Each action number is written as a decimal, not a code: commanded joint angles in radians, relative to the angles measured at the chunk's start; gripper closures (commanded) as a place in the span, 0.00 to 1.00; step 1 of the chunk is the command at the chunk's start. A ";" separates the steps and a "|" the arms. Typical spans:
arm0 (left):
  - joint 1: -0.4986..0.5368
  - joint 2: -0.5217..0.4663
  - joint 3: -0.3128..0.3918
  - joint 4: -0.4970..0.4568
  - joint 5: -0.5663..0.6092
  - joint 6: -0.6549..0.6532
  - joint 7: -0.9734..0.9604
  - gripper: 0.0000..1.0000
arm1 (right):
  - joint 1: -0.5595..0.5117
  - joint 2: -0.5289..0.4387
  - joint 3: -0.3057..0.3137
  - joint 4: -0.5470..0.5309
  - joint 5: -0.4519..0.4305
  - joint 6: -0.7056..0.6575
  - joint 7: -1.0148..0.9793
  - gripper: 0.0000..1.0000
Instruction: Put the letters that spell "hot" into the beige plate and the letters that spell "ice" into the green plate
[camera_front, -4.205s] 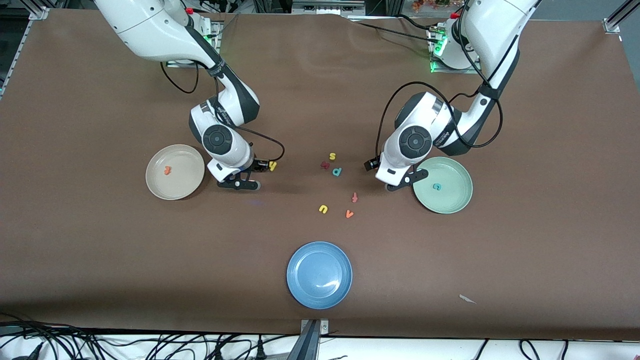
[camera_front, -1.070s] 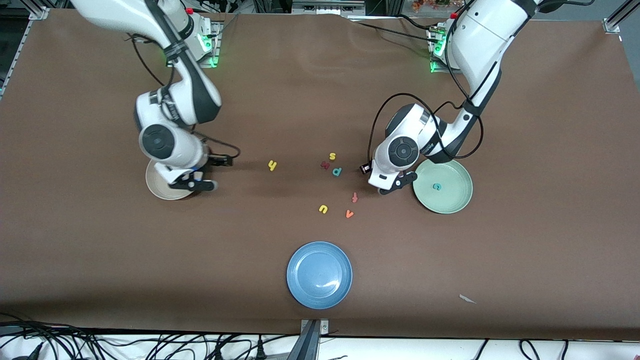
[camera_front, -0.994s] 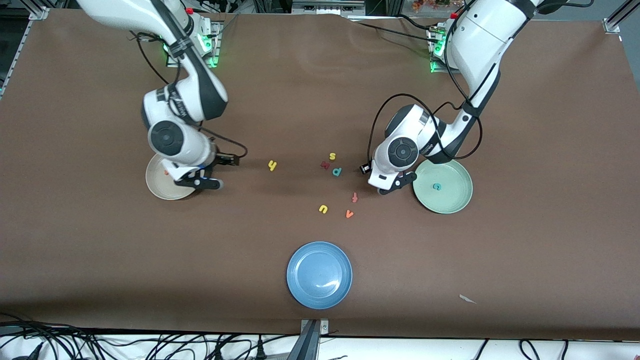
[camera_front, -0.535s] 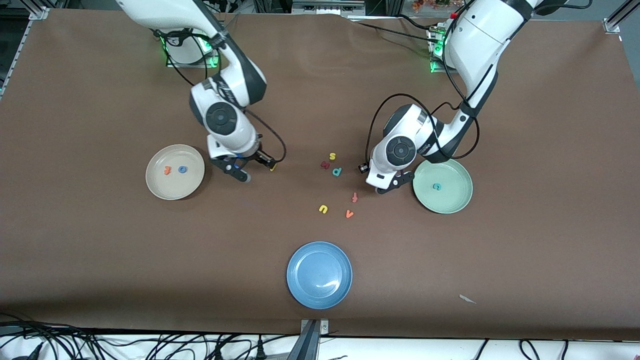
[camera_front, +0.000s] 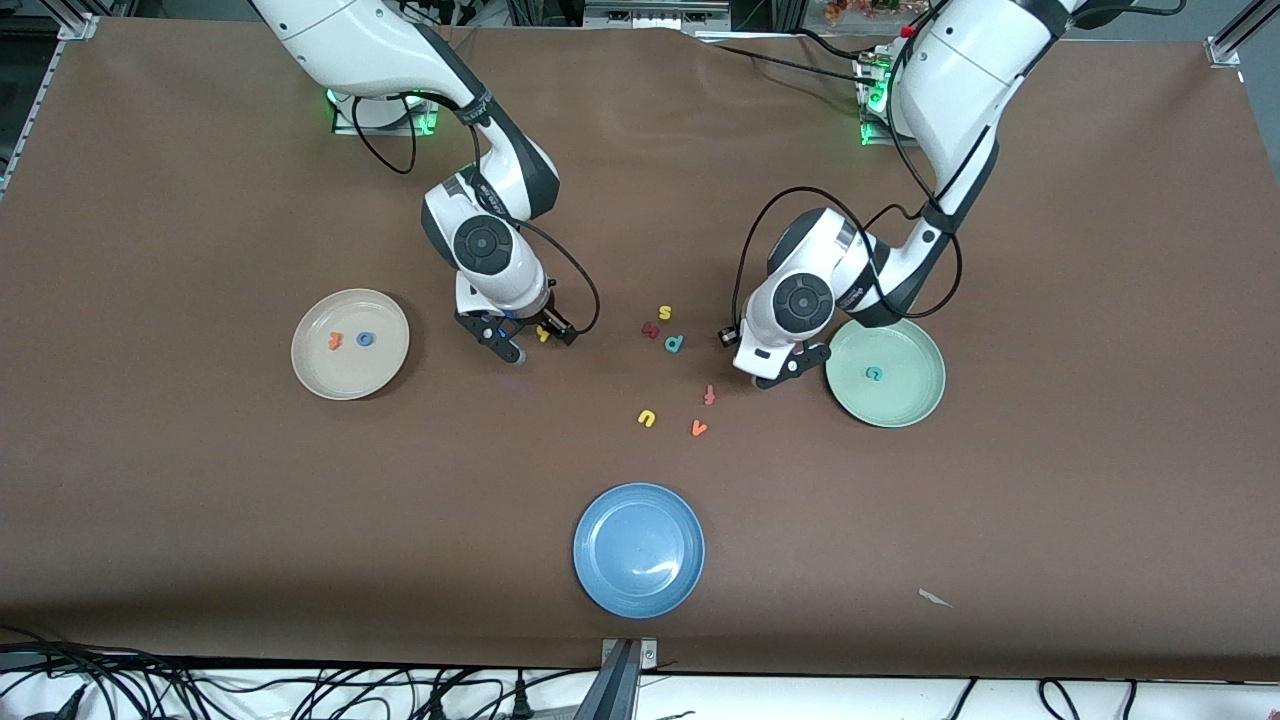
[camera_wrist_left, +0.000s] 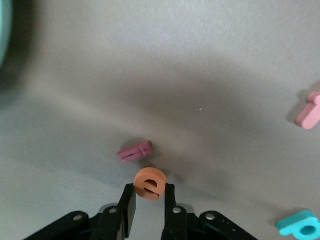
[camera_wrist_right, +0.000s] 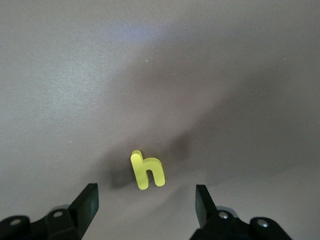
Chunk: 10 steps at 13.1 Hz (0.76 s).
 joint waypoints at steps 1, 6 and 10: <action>0.003 -0.062 0.014 0.023 -0.006 -0.103 0.012 0.95 | 0.008 -0.016 -0.006 -0.034 0.000 0.032 0.021 0.19; 0.078 -0.062 0.018 0.111 0.088 -0.241 0.140 0.95 | 0.008 -0.017 -0.009 -0.059 0.000 0.087 0.019 0.29; 0.167 -0.050 0.017 0.111 0.186 -0.244 0.326 0.95 | 0.006 -0.019 -0.012 -0.102 0.000 0.145 0.014 0.35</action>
